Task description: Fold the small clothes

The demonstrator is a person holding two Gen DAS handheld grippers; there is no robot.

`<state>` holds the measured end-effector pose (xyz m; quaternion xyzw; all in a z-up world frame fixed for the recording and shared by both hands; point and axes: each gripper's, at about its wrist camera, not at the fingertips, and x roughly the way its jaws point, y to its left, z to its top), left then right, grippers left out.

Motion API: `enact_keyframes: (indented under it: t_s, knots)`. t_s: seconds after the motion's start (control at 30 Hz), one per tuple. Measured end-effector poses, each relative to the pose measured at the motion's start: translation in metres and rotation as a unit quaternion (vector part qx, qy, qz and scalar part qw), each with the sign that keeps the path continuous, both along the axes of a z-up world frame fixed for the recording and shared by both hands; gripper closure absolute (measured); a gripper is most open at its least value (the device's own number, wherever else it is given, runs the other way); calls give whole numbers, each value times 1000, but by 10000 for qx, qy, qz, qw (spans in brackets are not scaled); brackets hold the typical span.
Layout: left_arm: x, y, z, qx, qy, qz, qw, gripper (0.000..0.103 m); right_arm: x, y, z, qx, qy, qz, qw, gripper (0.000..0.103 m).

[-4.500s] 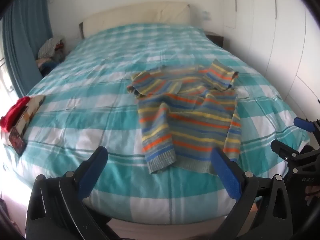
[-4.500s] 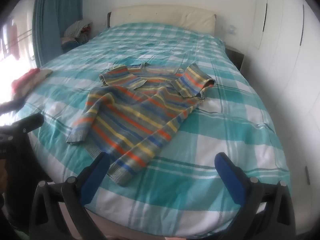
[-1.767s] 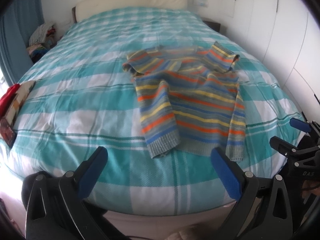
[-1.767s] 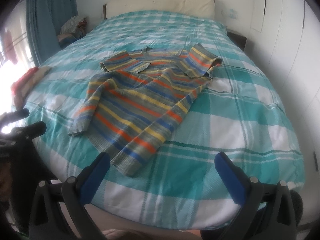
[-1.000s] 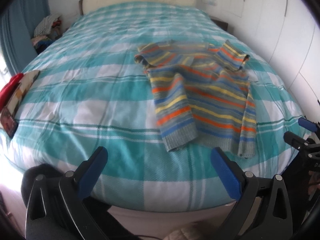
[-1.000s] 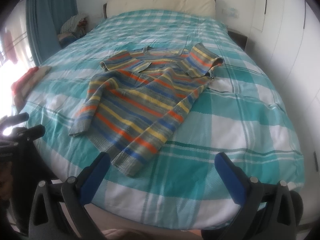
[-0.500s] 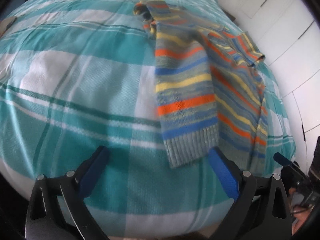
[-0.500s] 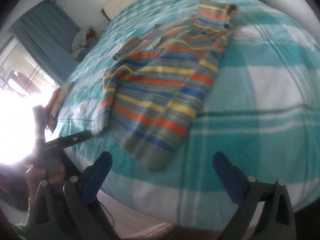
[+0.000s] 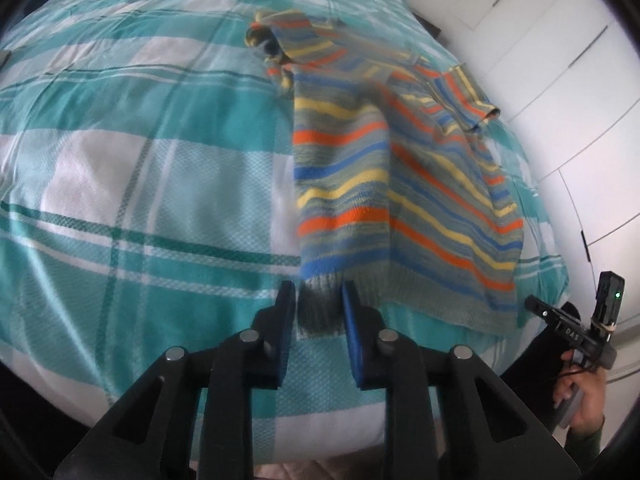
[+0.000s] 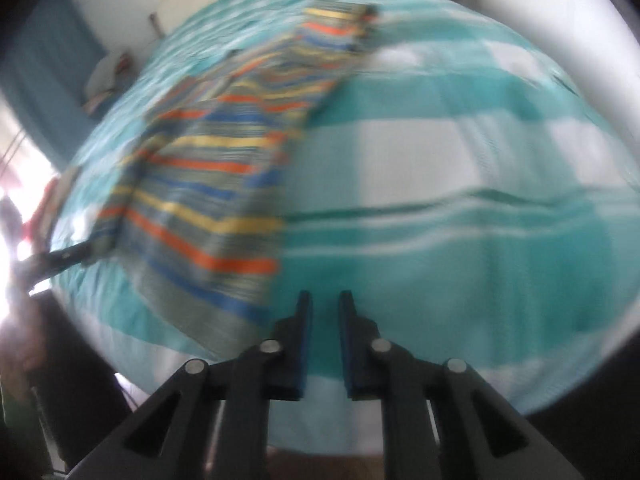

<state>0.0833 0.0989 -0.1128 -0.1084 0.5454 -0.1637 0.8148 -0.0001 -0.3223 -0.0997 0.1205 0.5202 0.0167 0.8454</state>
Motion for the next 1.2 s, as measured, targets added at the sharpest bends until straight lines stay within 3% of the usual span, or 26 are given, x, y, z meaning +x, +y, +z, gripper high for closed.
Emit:
enact_keyframes:
  t_s: [0.1,0.17,0.23,0.33,0.43,0.47,0.57,0.63,0.73,0.87,1.03,1.07,1.1,1.13,1.2]
  knots:
    - [0,0,-4,-34,29,-84,10000,59,-11,-8,8,467,-150,-48,9988,83]
    - [0,-1,-7,-110,46,-83,9999,51,-13,1,10,962,-296,214,9947,58]
    - [3,-4,-10,-244,35,-68,9997,47,-7,18,2,1428,-286,574,9877,55]
    - [10,-4,-14,-382,94,1,9992,42,8,38,-24,1661,-42,703,9836,56]
    - [9,1,-10,-382,119,71,9992,41,13,31,-26,2218,-70,653,9729,97]
    - [6,5,-6,-365,87,82,9993,38,9,24,-17,2358,-202,613,9697,97]
    - [-4,17,2,-293,-72,134,9995,24,-10,-10,19,2135,-647,389,9740,98]
    - [-4,19,0,-353,-39,130,9993,23,-19,-33,34,1881,-768,90,9791,97]
    - [3,5,-14,-644,204,-53,9977,23,-15,-46,30,1669,-692,-91,9835,97]
    - [10,-7,-21,-523,239,74,9983,26,0,-43,17,1663,-636,-211,9838,97]
    - [14,15,-27,-1310,398,521,9892,26,-1,-60,17,1707,-706,-335,9822,97]
    - [17,12,-29,-1309,382,460,9896,31,0,-61,16,1697,-702,-340,9824,97]
    - [19,5,-29,-1251,346,347,9909,66,3,-60,16,1699,-696,-335,9824,97]
    - [23,-3,-32,-1087,422,189,9930,93,4,-60,16,1706,-695,-323,9823,97]
    - [22,-8,-29,-963,535,152,9938,99,3,-60,21,1815,-703,-267,9805,97]
